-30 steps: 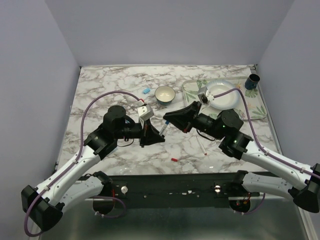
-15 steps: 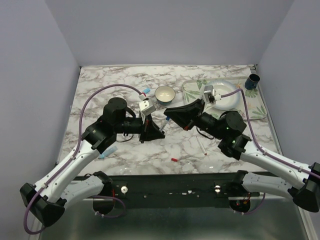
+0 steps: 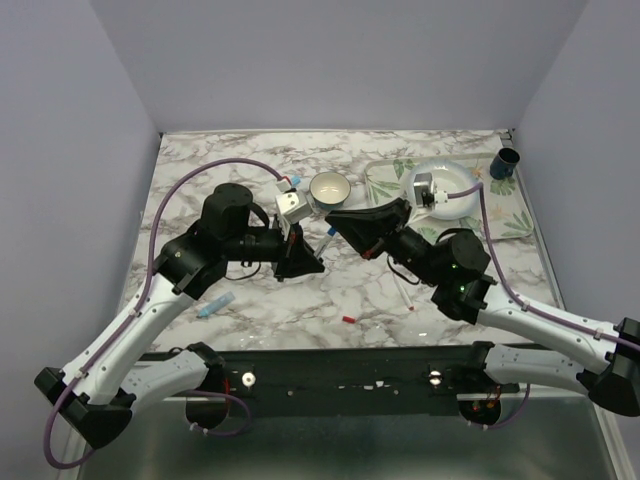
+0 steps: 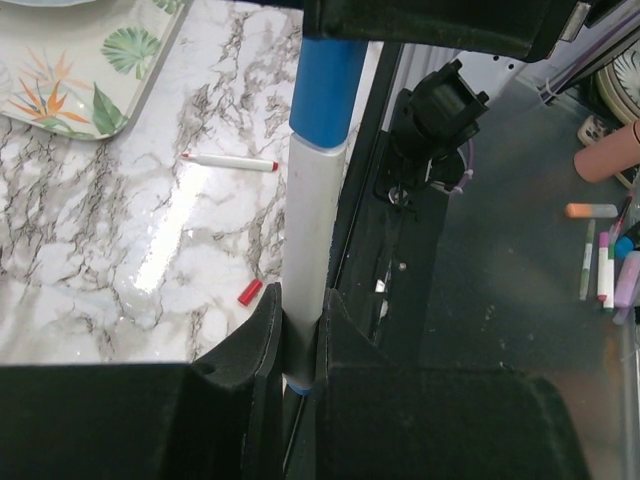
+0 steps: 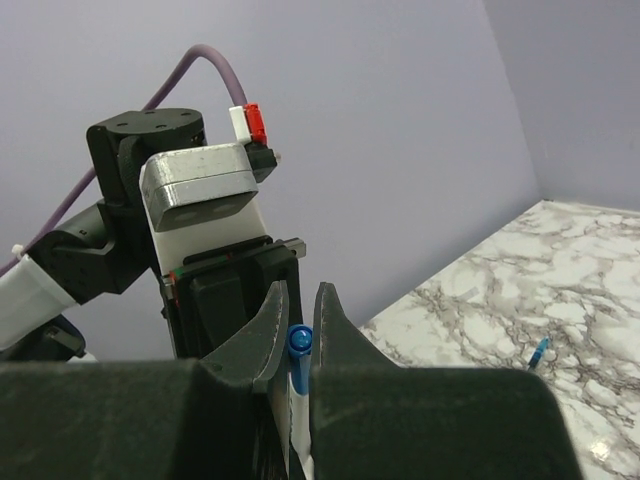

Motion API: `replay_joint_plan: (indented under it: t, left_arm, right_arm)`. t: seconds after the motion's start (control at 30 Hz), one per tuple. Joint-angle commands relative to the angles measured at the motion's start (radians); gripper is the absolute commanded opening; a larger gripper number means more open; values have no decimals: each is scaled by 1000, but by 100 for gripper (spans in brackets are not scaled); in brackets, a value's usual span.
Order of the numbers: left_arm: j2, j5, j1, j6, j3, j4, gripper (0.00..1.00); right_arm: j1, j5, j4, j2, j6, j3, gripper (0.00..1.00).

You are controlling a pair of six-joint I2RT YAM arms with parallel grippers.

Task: Insert the pens into the pen caps

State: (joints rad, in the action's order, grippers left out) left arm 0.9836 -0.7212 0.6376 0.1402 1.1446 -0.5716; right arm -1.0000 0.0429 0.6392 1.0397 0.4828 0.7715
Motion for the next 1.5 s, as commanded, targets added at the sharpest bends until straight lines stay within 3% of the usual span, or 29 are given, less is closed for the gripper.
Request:
replay_joint_plan:
  t: [0.0,0.1,0.4,0.53,0.8,1.13,1.33,1.37,1.47]
  left_arm:
    - [3,207,-29,24,133,452,0]
    - [9,164,-29,3,158,440,0]
    - [-2,57,-29,35,199,446,0]
    - [-11,52,-29,13,247,409,0]
    - [-45,101,-29,-99,308,271,0]
    - [-54,40,-29,-109,287,265,0]
    - [-86,46,-29,-103,228,236,0]
    - [-106,58,-29,-97,184,240,0]
    - [-163,83,-29,-74,63,274,0]
  right_arm:
    - [-129,406,-366,105,88,-129,1]
    - [-129,505,-331,102,48,-144,1]
    - [-127,690,-499,134,-114,-26,1]
    - [-129,790,-463,157,-75,-28,1]
    - [-129,701,-683,102,-128,2,1]
    - [-129,825,-651,123,-112,14,1]
    - [-127,628,-693,34,-69,110,2]
    - [-129,517,-690,1,-46,129,5]
    - [-129,314,-670,-65,8,198,27]
